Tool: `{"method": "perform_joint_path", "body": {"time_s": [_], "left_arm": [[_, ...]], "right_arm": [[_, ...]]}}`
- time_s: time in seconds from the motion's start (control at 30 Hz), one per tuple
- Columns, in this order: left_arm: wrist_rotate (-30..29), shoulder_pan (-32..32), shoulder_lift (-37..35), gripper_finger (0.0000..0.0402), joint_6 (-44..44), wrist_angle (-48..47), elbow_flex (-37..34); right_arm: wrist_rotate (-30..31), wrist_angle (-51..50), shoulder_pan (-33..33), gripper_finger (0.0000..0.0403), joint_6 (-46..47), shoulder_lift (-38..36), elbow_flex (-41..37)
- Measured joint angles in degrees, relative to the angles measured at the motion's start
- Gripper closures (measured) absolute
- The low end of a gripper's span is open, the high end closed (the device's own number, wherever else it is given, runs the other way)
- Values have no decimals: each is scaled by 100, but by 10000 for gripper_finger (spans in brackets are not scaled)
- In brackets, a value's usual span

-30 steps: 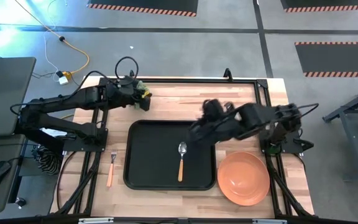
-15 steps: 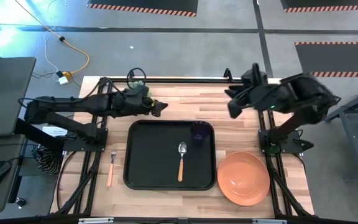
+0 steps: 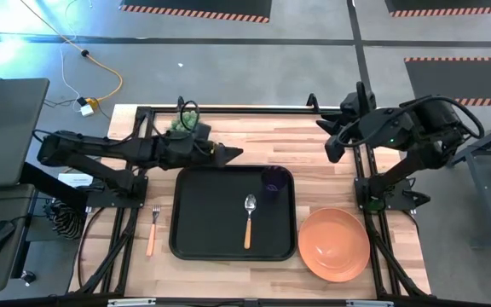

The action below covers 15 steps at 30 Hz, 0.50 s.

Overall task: Pick and place plate/cup/fork/spoon on tray
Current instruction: Put the orange yellow on the left side of the black tray

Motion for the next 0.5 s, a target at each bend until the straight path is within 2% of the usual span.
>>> {"method": "perform_joint_path", "body": {"time_s": [0.13, 0.33, 0.5], "left_arm": [[-160, -241, 33, 214, 142, 129, 272], [-886, -624, 270, 221, 673, 61, 972], [-1256, -825, 594, 231, 756, -765, 1613]], "right_arm": [[-2, 0, 0, 316, -297, 0, 0], [-230, 2, 0, 316, -617, 0, 0], [-407, 2, 0, 316, -729, 0, 0]]}}
